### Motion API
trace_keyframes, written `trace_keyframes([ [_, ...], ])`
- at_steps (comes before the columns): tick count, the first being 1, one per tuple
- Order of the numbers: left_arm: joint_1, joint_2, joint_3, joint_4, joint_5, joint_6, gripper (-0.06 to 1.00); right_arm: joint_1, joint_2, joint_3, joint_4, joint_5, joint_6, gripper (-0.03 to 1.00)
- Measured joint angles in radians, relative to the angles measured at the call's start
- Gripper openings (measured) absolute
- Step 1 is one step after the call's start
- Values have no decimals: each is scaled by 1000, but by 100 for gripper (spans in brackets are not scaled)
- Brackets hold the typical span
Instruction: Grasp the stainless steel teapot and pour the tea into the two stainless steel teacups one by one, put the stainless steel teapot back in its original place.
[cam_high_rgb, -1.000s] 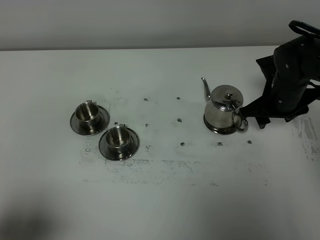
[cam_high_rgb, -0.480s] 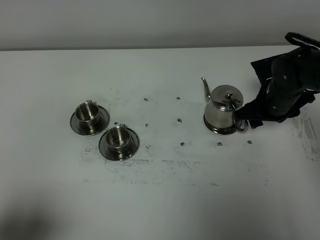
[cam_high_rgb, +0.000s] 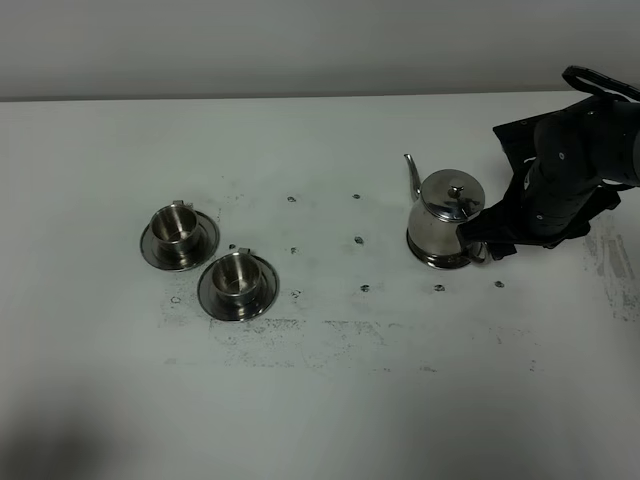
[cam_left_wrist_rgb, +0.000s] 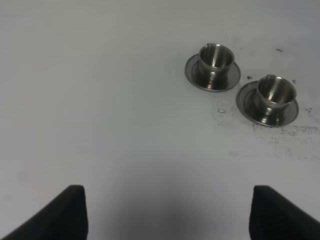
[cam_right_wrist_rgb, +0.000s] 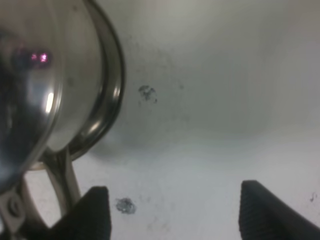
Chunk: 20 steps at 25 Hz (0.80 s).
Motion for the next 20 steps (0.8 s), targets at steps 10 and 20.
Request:
trace_keyframes([
  [10, 0, 0, 0, 0, 0, 0, 64, -17, -24, 0, -101, 145, 43, 53],
  [20, 0, 0, 0, 0, 0, 0, 64, 33, -274, 48, 89, 250, -103, 53],
])
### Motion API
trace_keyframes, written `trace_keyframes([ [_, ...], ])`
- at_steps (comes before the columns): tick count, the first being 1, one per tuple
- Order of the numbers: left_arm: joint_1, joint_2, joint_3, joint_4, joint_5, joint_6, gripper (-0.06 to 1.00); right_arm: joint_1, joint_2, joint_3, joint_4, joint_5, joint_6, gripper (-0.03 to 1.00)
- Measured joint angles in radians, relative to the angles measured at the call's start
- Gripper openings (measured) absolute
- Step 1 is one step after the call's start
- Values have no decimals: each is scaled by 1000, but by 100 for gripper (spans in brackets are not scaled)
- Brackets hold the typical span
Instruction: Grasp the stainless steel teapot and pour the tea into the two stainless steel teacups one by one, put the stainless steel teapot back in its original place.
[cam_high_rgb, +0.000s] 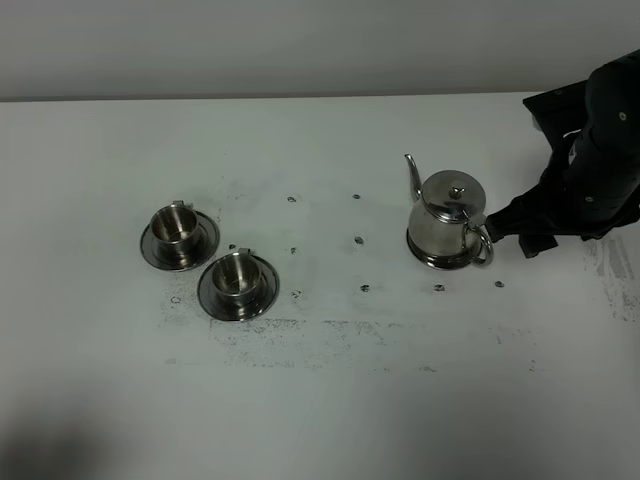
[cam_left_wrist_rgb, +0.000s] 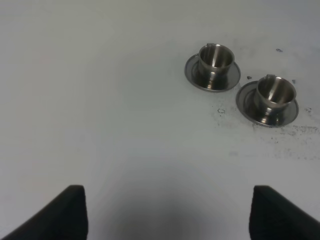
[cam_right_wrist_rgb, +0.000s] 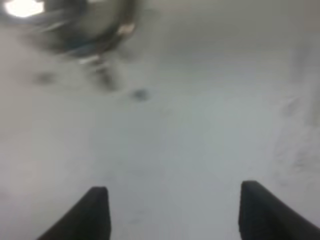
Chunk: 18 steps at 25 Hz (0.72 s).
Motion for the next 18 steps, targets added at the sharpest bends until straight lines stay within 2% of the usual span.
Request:
trace_keyframes([
  [5, 0, 0, 0, 0, 0, 0, 64, 9, -32, 94, 140, -108, -120, 50],
  [12, 0, 0, 0, 0, 0, 0, 64, 8, -22, 106, 250, -113, -238, 46],
  [18, 0, 0, 0, 0, 0, -1, 64, -13, 10, 106, 285, -116, -292, 46],
])
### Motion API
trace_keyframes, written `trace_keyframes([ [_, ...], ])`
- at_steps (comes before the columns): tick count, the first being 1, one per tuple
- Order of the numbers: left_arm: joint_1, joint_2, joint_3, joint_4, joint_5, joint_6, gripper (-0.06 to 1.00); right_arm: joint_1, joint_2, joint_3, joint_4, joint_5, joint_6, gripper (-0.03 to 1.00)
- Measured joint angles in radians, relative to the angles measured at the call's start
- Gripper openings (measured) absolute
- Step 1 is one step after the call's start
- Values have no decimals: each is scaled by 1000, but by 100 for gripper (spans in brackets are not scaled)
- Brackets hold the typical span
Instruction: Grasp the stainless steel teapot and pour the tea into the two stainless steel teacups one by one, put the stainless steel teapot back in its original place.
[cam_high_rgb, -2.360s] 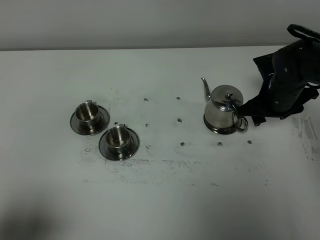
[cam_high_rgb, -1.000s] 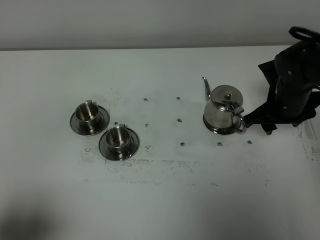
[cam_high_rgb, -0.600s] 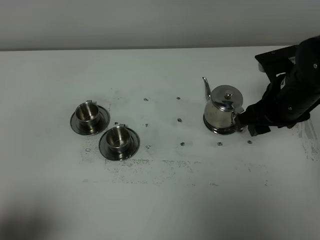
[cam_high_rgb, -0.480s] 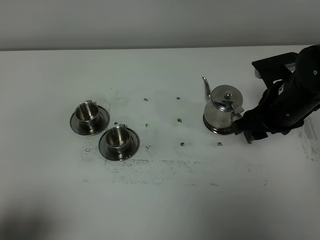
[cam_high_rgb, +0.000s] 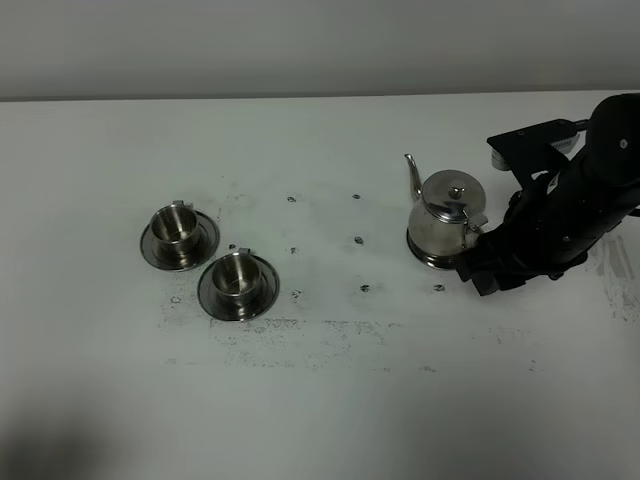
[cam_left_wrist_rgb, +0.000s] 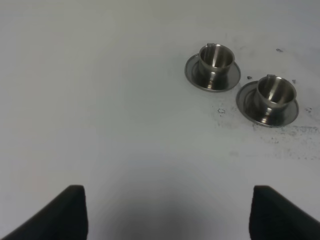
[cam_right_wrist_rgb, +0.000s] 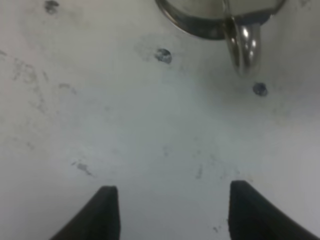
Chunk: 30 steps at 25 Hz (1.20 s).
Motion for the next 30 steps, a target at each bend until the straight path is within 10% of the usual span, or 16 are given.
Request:
trace_keyframes([
  [30, 0, 0, 0, 0, 0, 0, 64, -39, 253, -224, -63, -1, -213, 53],
])
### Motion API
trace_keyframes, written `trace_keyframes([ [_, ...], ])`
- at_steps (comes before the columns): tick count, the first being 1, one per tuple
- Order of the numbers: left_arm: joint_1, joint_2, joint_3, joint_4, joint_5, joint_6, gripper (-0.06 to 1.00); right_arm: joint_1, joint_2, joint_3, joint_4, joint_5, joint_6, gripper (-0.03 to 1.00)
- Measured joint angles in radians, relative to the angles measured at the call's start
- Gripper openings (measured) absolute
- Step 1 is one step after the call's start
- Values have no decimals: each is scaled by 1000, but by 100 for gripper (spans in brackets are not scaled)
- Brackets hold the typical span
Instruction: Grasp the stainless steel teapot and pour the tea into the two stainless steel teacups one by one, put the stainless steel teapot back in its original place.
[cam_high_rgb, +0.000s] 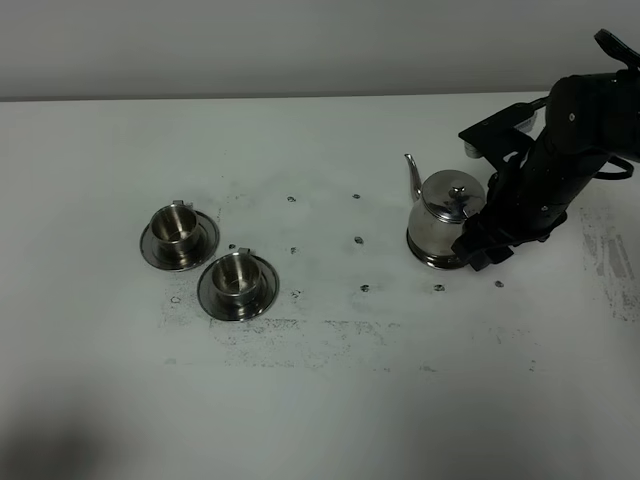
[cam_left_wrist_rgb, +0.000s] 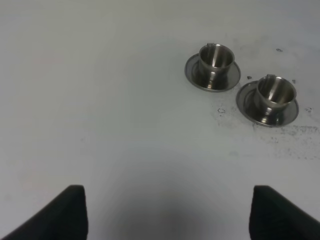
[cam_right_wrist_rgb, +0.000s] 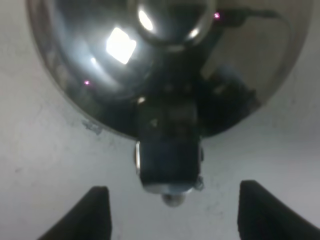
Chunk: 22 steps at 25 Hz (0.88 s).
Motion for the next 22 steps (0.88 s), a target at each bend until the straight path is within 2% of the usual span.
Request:
trace_keyframes([
  [22, 0, 0, 0, 0, 0, 0, 64, 0, 70, -97, -14, 30, 3, 53],
])
